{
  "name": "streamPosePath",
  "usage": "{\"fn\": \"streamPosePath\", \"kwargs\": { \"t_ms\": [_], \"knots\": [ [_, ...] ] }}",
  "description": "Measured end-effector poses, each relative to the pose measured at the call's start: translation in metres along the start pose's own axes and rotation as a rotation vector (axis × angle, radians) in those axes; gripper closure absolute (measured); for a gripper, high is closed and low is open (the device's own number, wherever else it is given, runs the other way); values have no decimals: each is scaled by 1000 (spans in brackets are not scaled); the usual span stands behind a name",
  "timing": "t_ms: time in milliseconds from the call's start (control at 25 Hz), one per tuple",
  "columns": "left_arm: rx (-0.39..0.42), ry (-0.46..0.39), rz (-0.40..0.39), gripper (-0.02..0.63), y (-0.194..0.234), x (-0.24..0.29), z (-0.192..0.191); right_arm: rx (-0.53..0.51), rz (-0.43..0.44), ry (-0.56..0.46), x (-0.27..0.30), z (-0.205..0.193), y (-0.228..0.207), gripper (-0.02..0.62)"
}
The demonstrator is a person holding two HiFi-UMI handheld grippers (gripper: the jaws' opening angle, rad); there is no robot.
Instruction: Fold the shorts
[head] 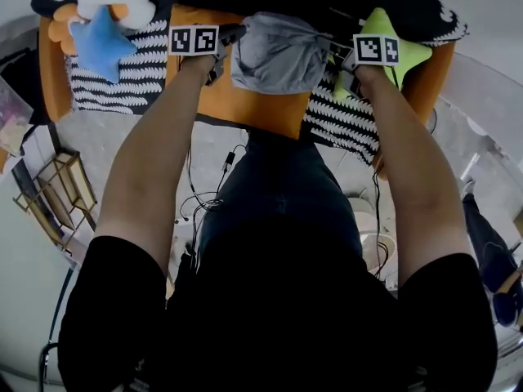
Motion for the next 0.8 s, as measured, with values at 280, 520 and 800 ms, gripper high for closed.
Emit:
{"fn": "streamPosePath", "kwargs": {
  "t_ms": [280,520,800],
  "knots": [
    [272,38,30,434,-7,-4,-24,25,-34,-9,6,9,-23,565],
    [638,133,-6,436,-43,-5,-83,47,-46,-31,7,10,-34,563],
    [912,155,-7,436,-70,-2,-126,53,-63,-42,6,4,-40,564]
  ]
}}
Point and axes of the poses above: the fingertips, and each gripper's own axes: x forward along the fingers, y to its left, z out of its top, the point moved 2 cm from there along -x, backward along the fingers, and after that the axes turned 12 degrees about z, right-handed, at the moved point
